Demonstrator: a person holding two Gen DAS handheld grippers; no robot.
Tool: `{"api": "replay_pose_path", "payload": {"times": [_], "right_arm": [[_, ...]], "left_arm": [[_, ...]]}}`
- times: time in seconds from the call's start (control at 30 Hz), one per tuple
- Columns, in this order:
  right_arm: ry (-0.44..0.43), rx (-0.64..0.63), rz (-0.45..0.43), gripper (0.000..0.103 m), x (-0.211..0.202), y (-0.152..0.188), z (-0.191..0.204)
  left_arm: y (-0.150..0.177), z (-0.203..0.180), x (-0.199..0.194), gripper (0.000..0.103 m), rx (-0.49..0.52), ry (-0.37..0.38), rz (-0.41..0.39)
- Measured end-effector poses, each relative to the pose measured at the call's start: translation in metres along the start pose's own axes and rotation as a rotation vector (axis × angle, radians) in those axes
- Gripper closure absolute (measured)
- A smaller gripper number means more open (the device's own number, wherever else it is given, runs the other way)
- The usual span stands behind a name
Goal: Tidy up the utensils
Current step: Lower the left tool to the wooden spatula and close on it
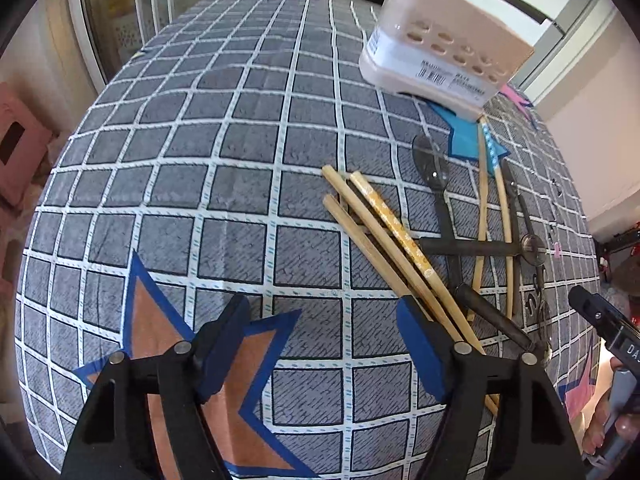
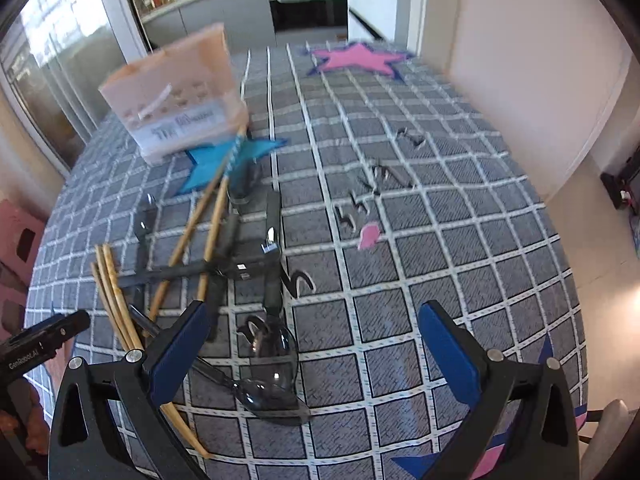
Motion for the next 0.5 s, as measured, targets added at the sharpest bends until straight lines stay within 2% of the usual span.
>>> {"api": "replay_pose_path", "payload": {"times": [0.1, 0.2, 0.3, 0.4, 0.5], "right_arm": [[0.014, -0.015, 0.086, 0.019, 0.020, 0.003, 0.002], [0.029, -0.032, 0.156, 0.034, 0.038, 0.005, 0.008], [0.079, -0.092, 0.155, 0.039, 0.044, 0.001, 0.019], [0.079, -0.103, 0.173, 0.043, 0.049, -0.004, 0.026], [0.081, -0.103, 0.192, 0.056, 0.050, -0.008, 0.030]], "left_arm": [[-0.005, -0.008, 0.003, 0.003, 0.007, -0.001, 0.015], [-0.011, -0.011, 0.008, 0.003, 0.015, -0.042, 0.024], [-0.015, -0.013, 0.010, 0.003, 0.023, -0.076, 0.041], [-0.020, -0.016, 0.013, 0.003, 0.031, -0.099, 0.049], [-0.023, -0.022, 0.013, 0.011, 0.047, -0.093, 0.060]]}}
Point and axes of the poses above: each gripper's, at about its wrist camera, not at the fingertips, and x roughly the way its jaws point, z to its left, y to its underside, the point moved 7 cm from there along x, roughly the way its jaws point, and after that the axes turned 10 degrees about x, right-handed, at the moved point
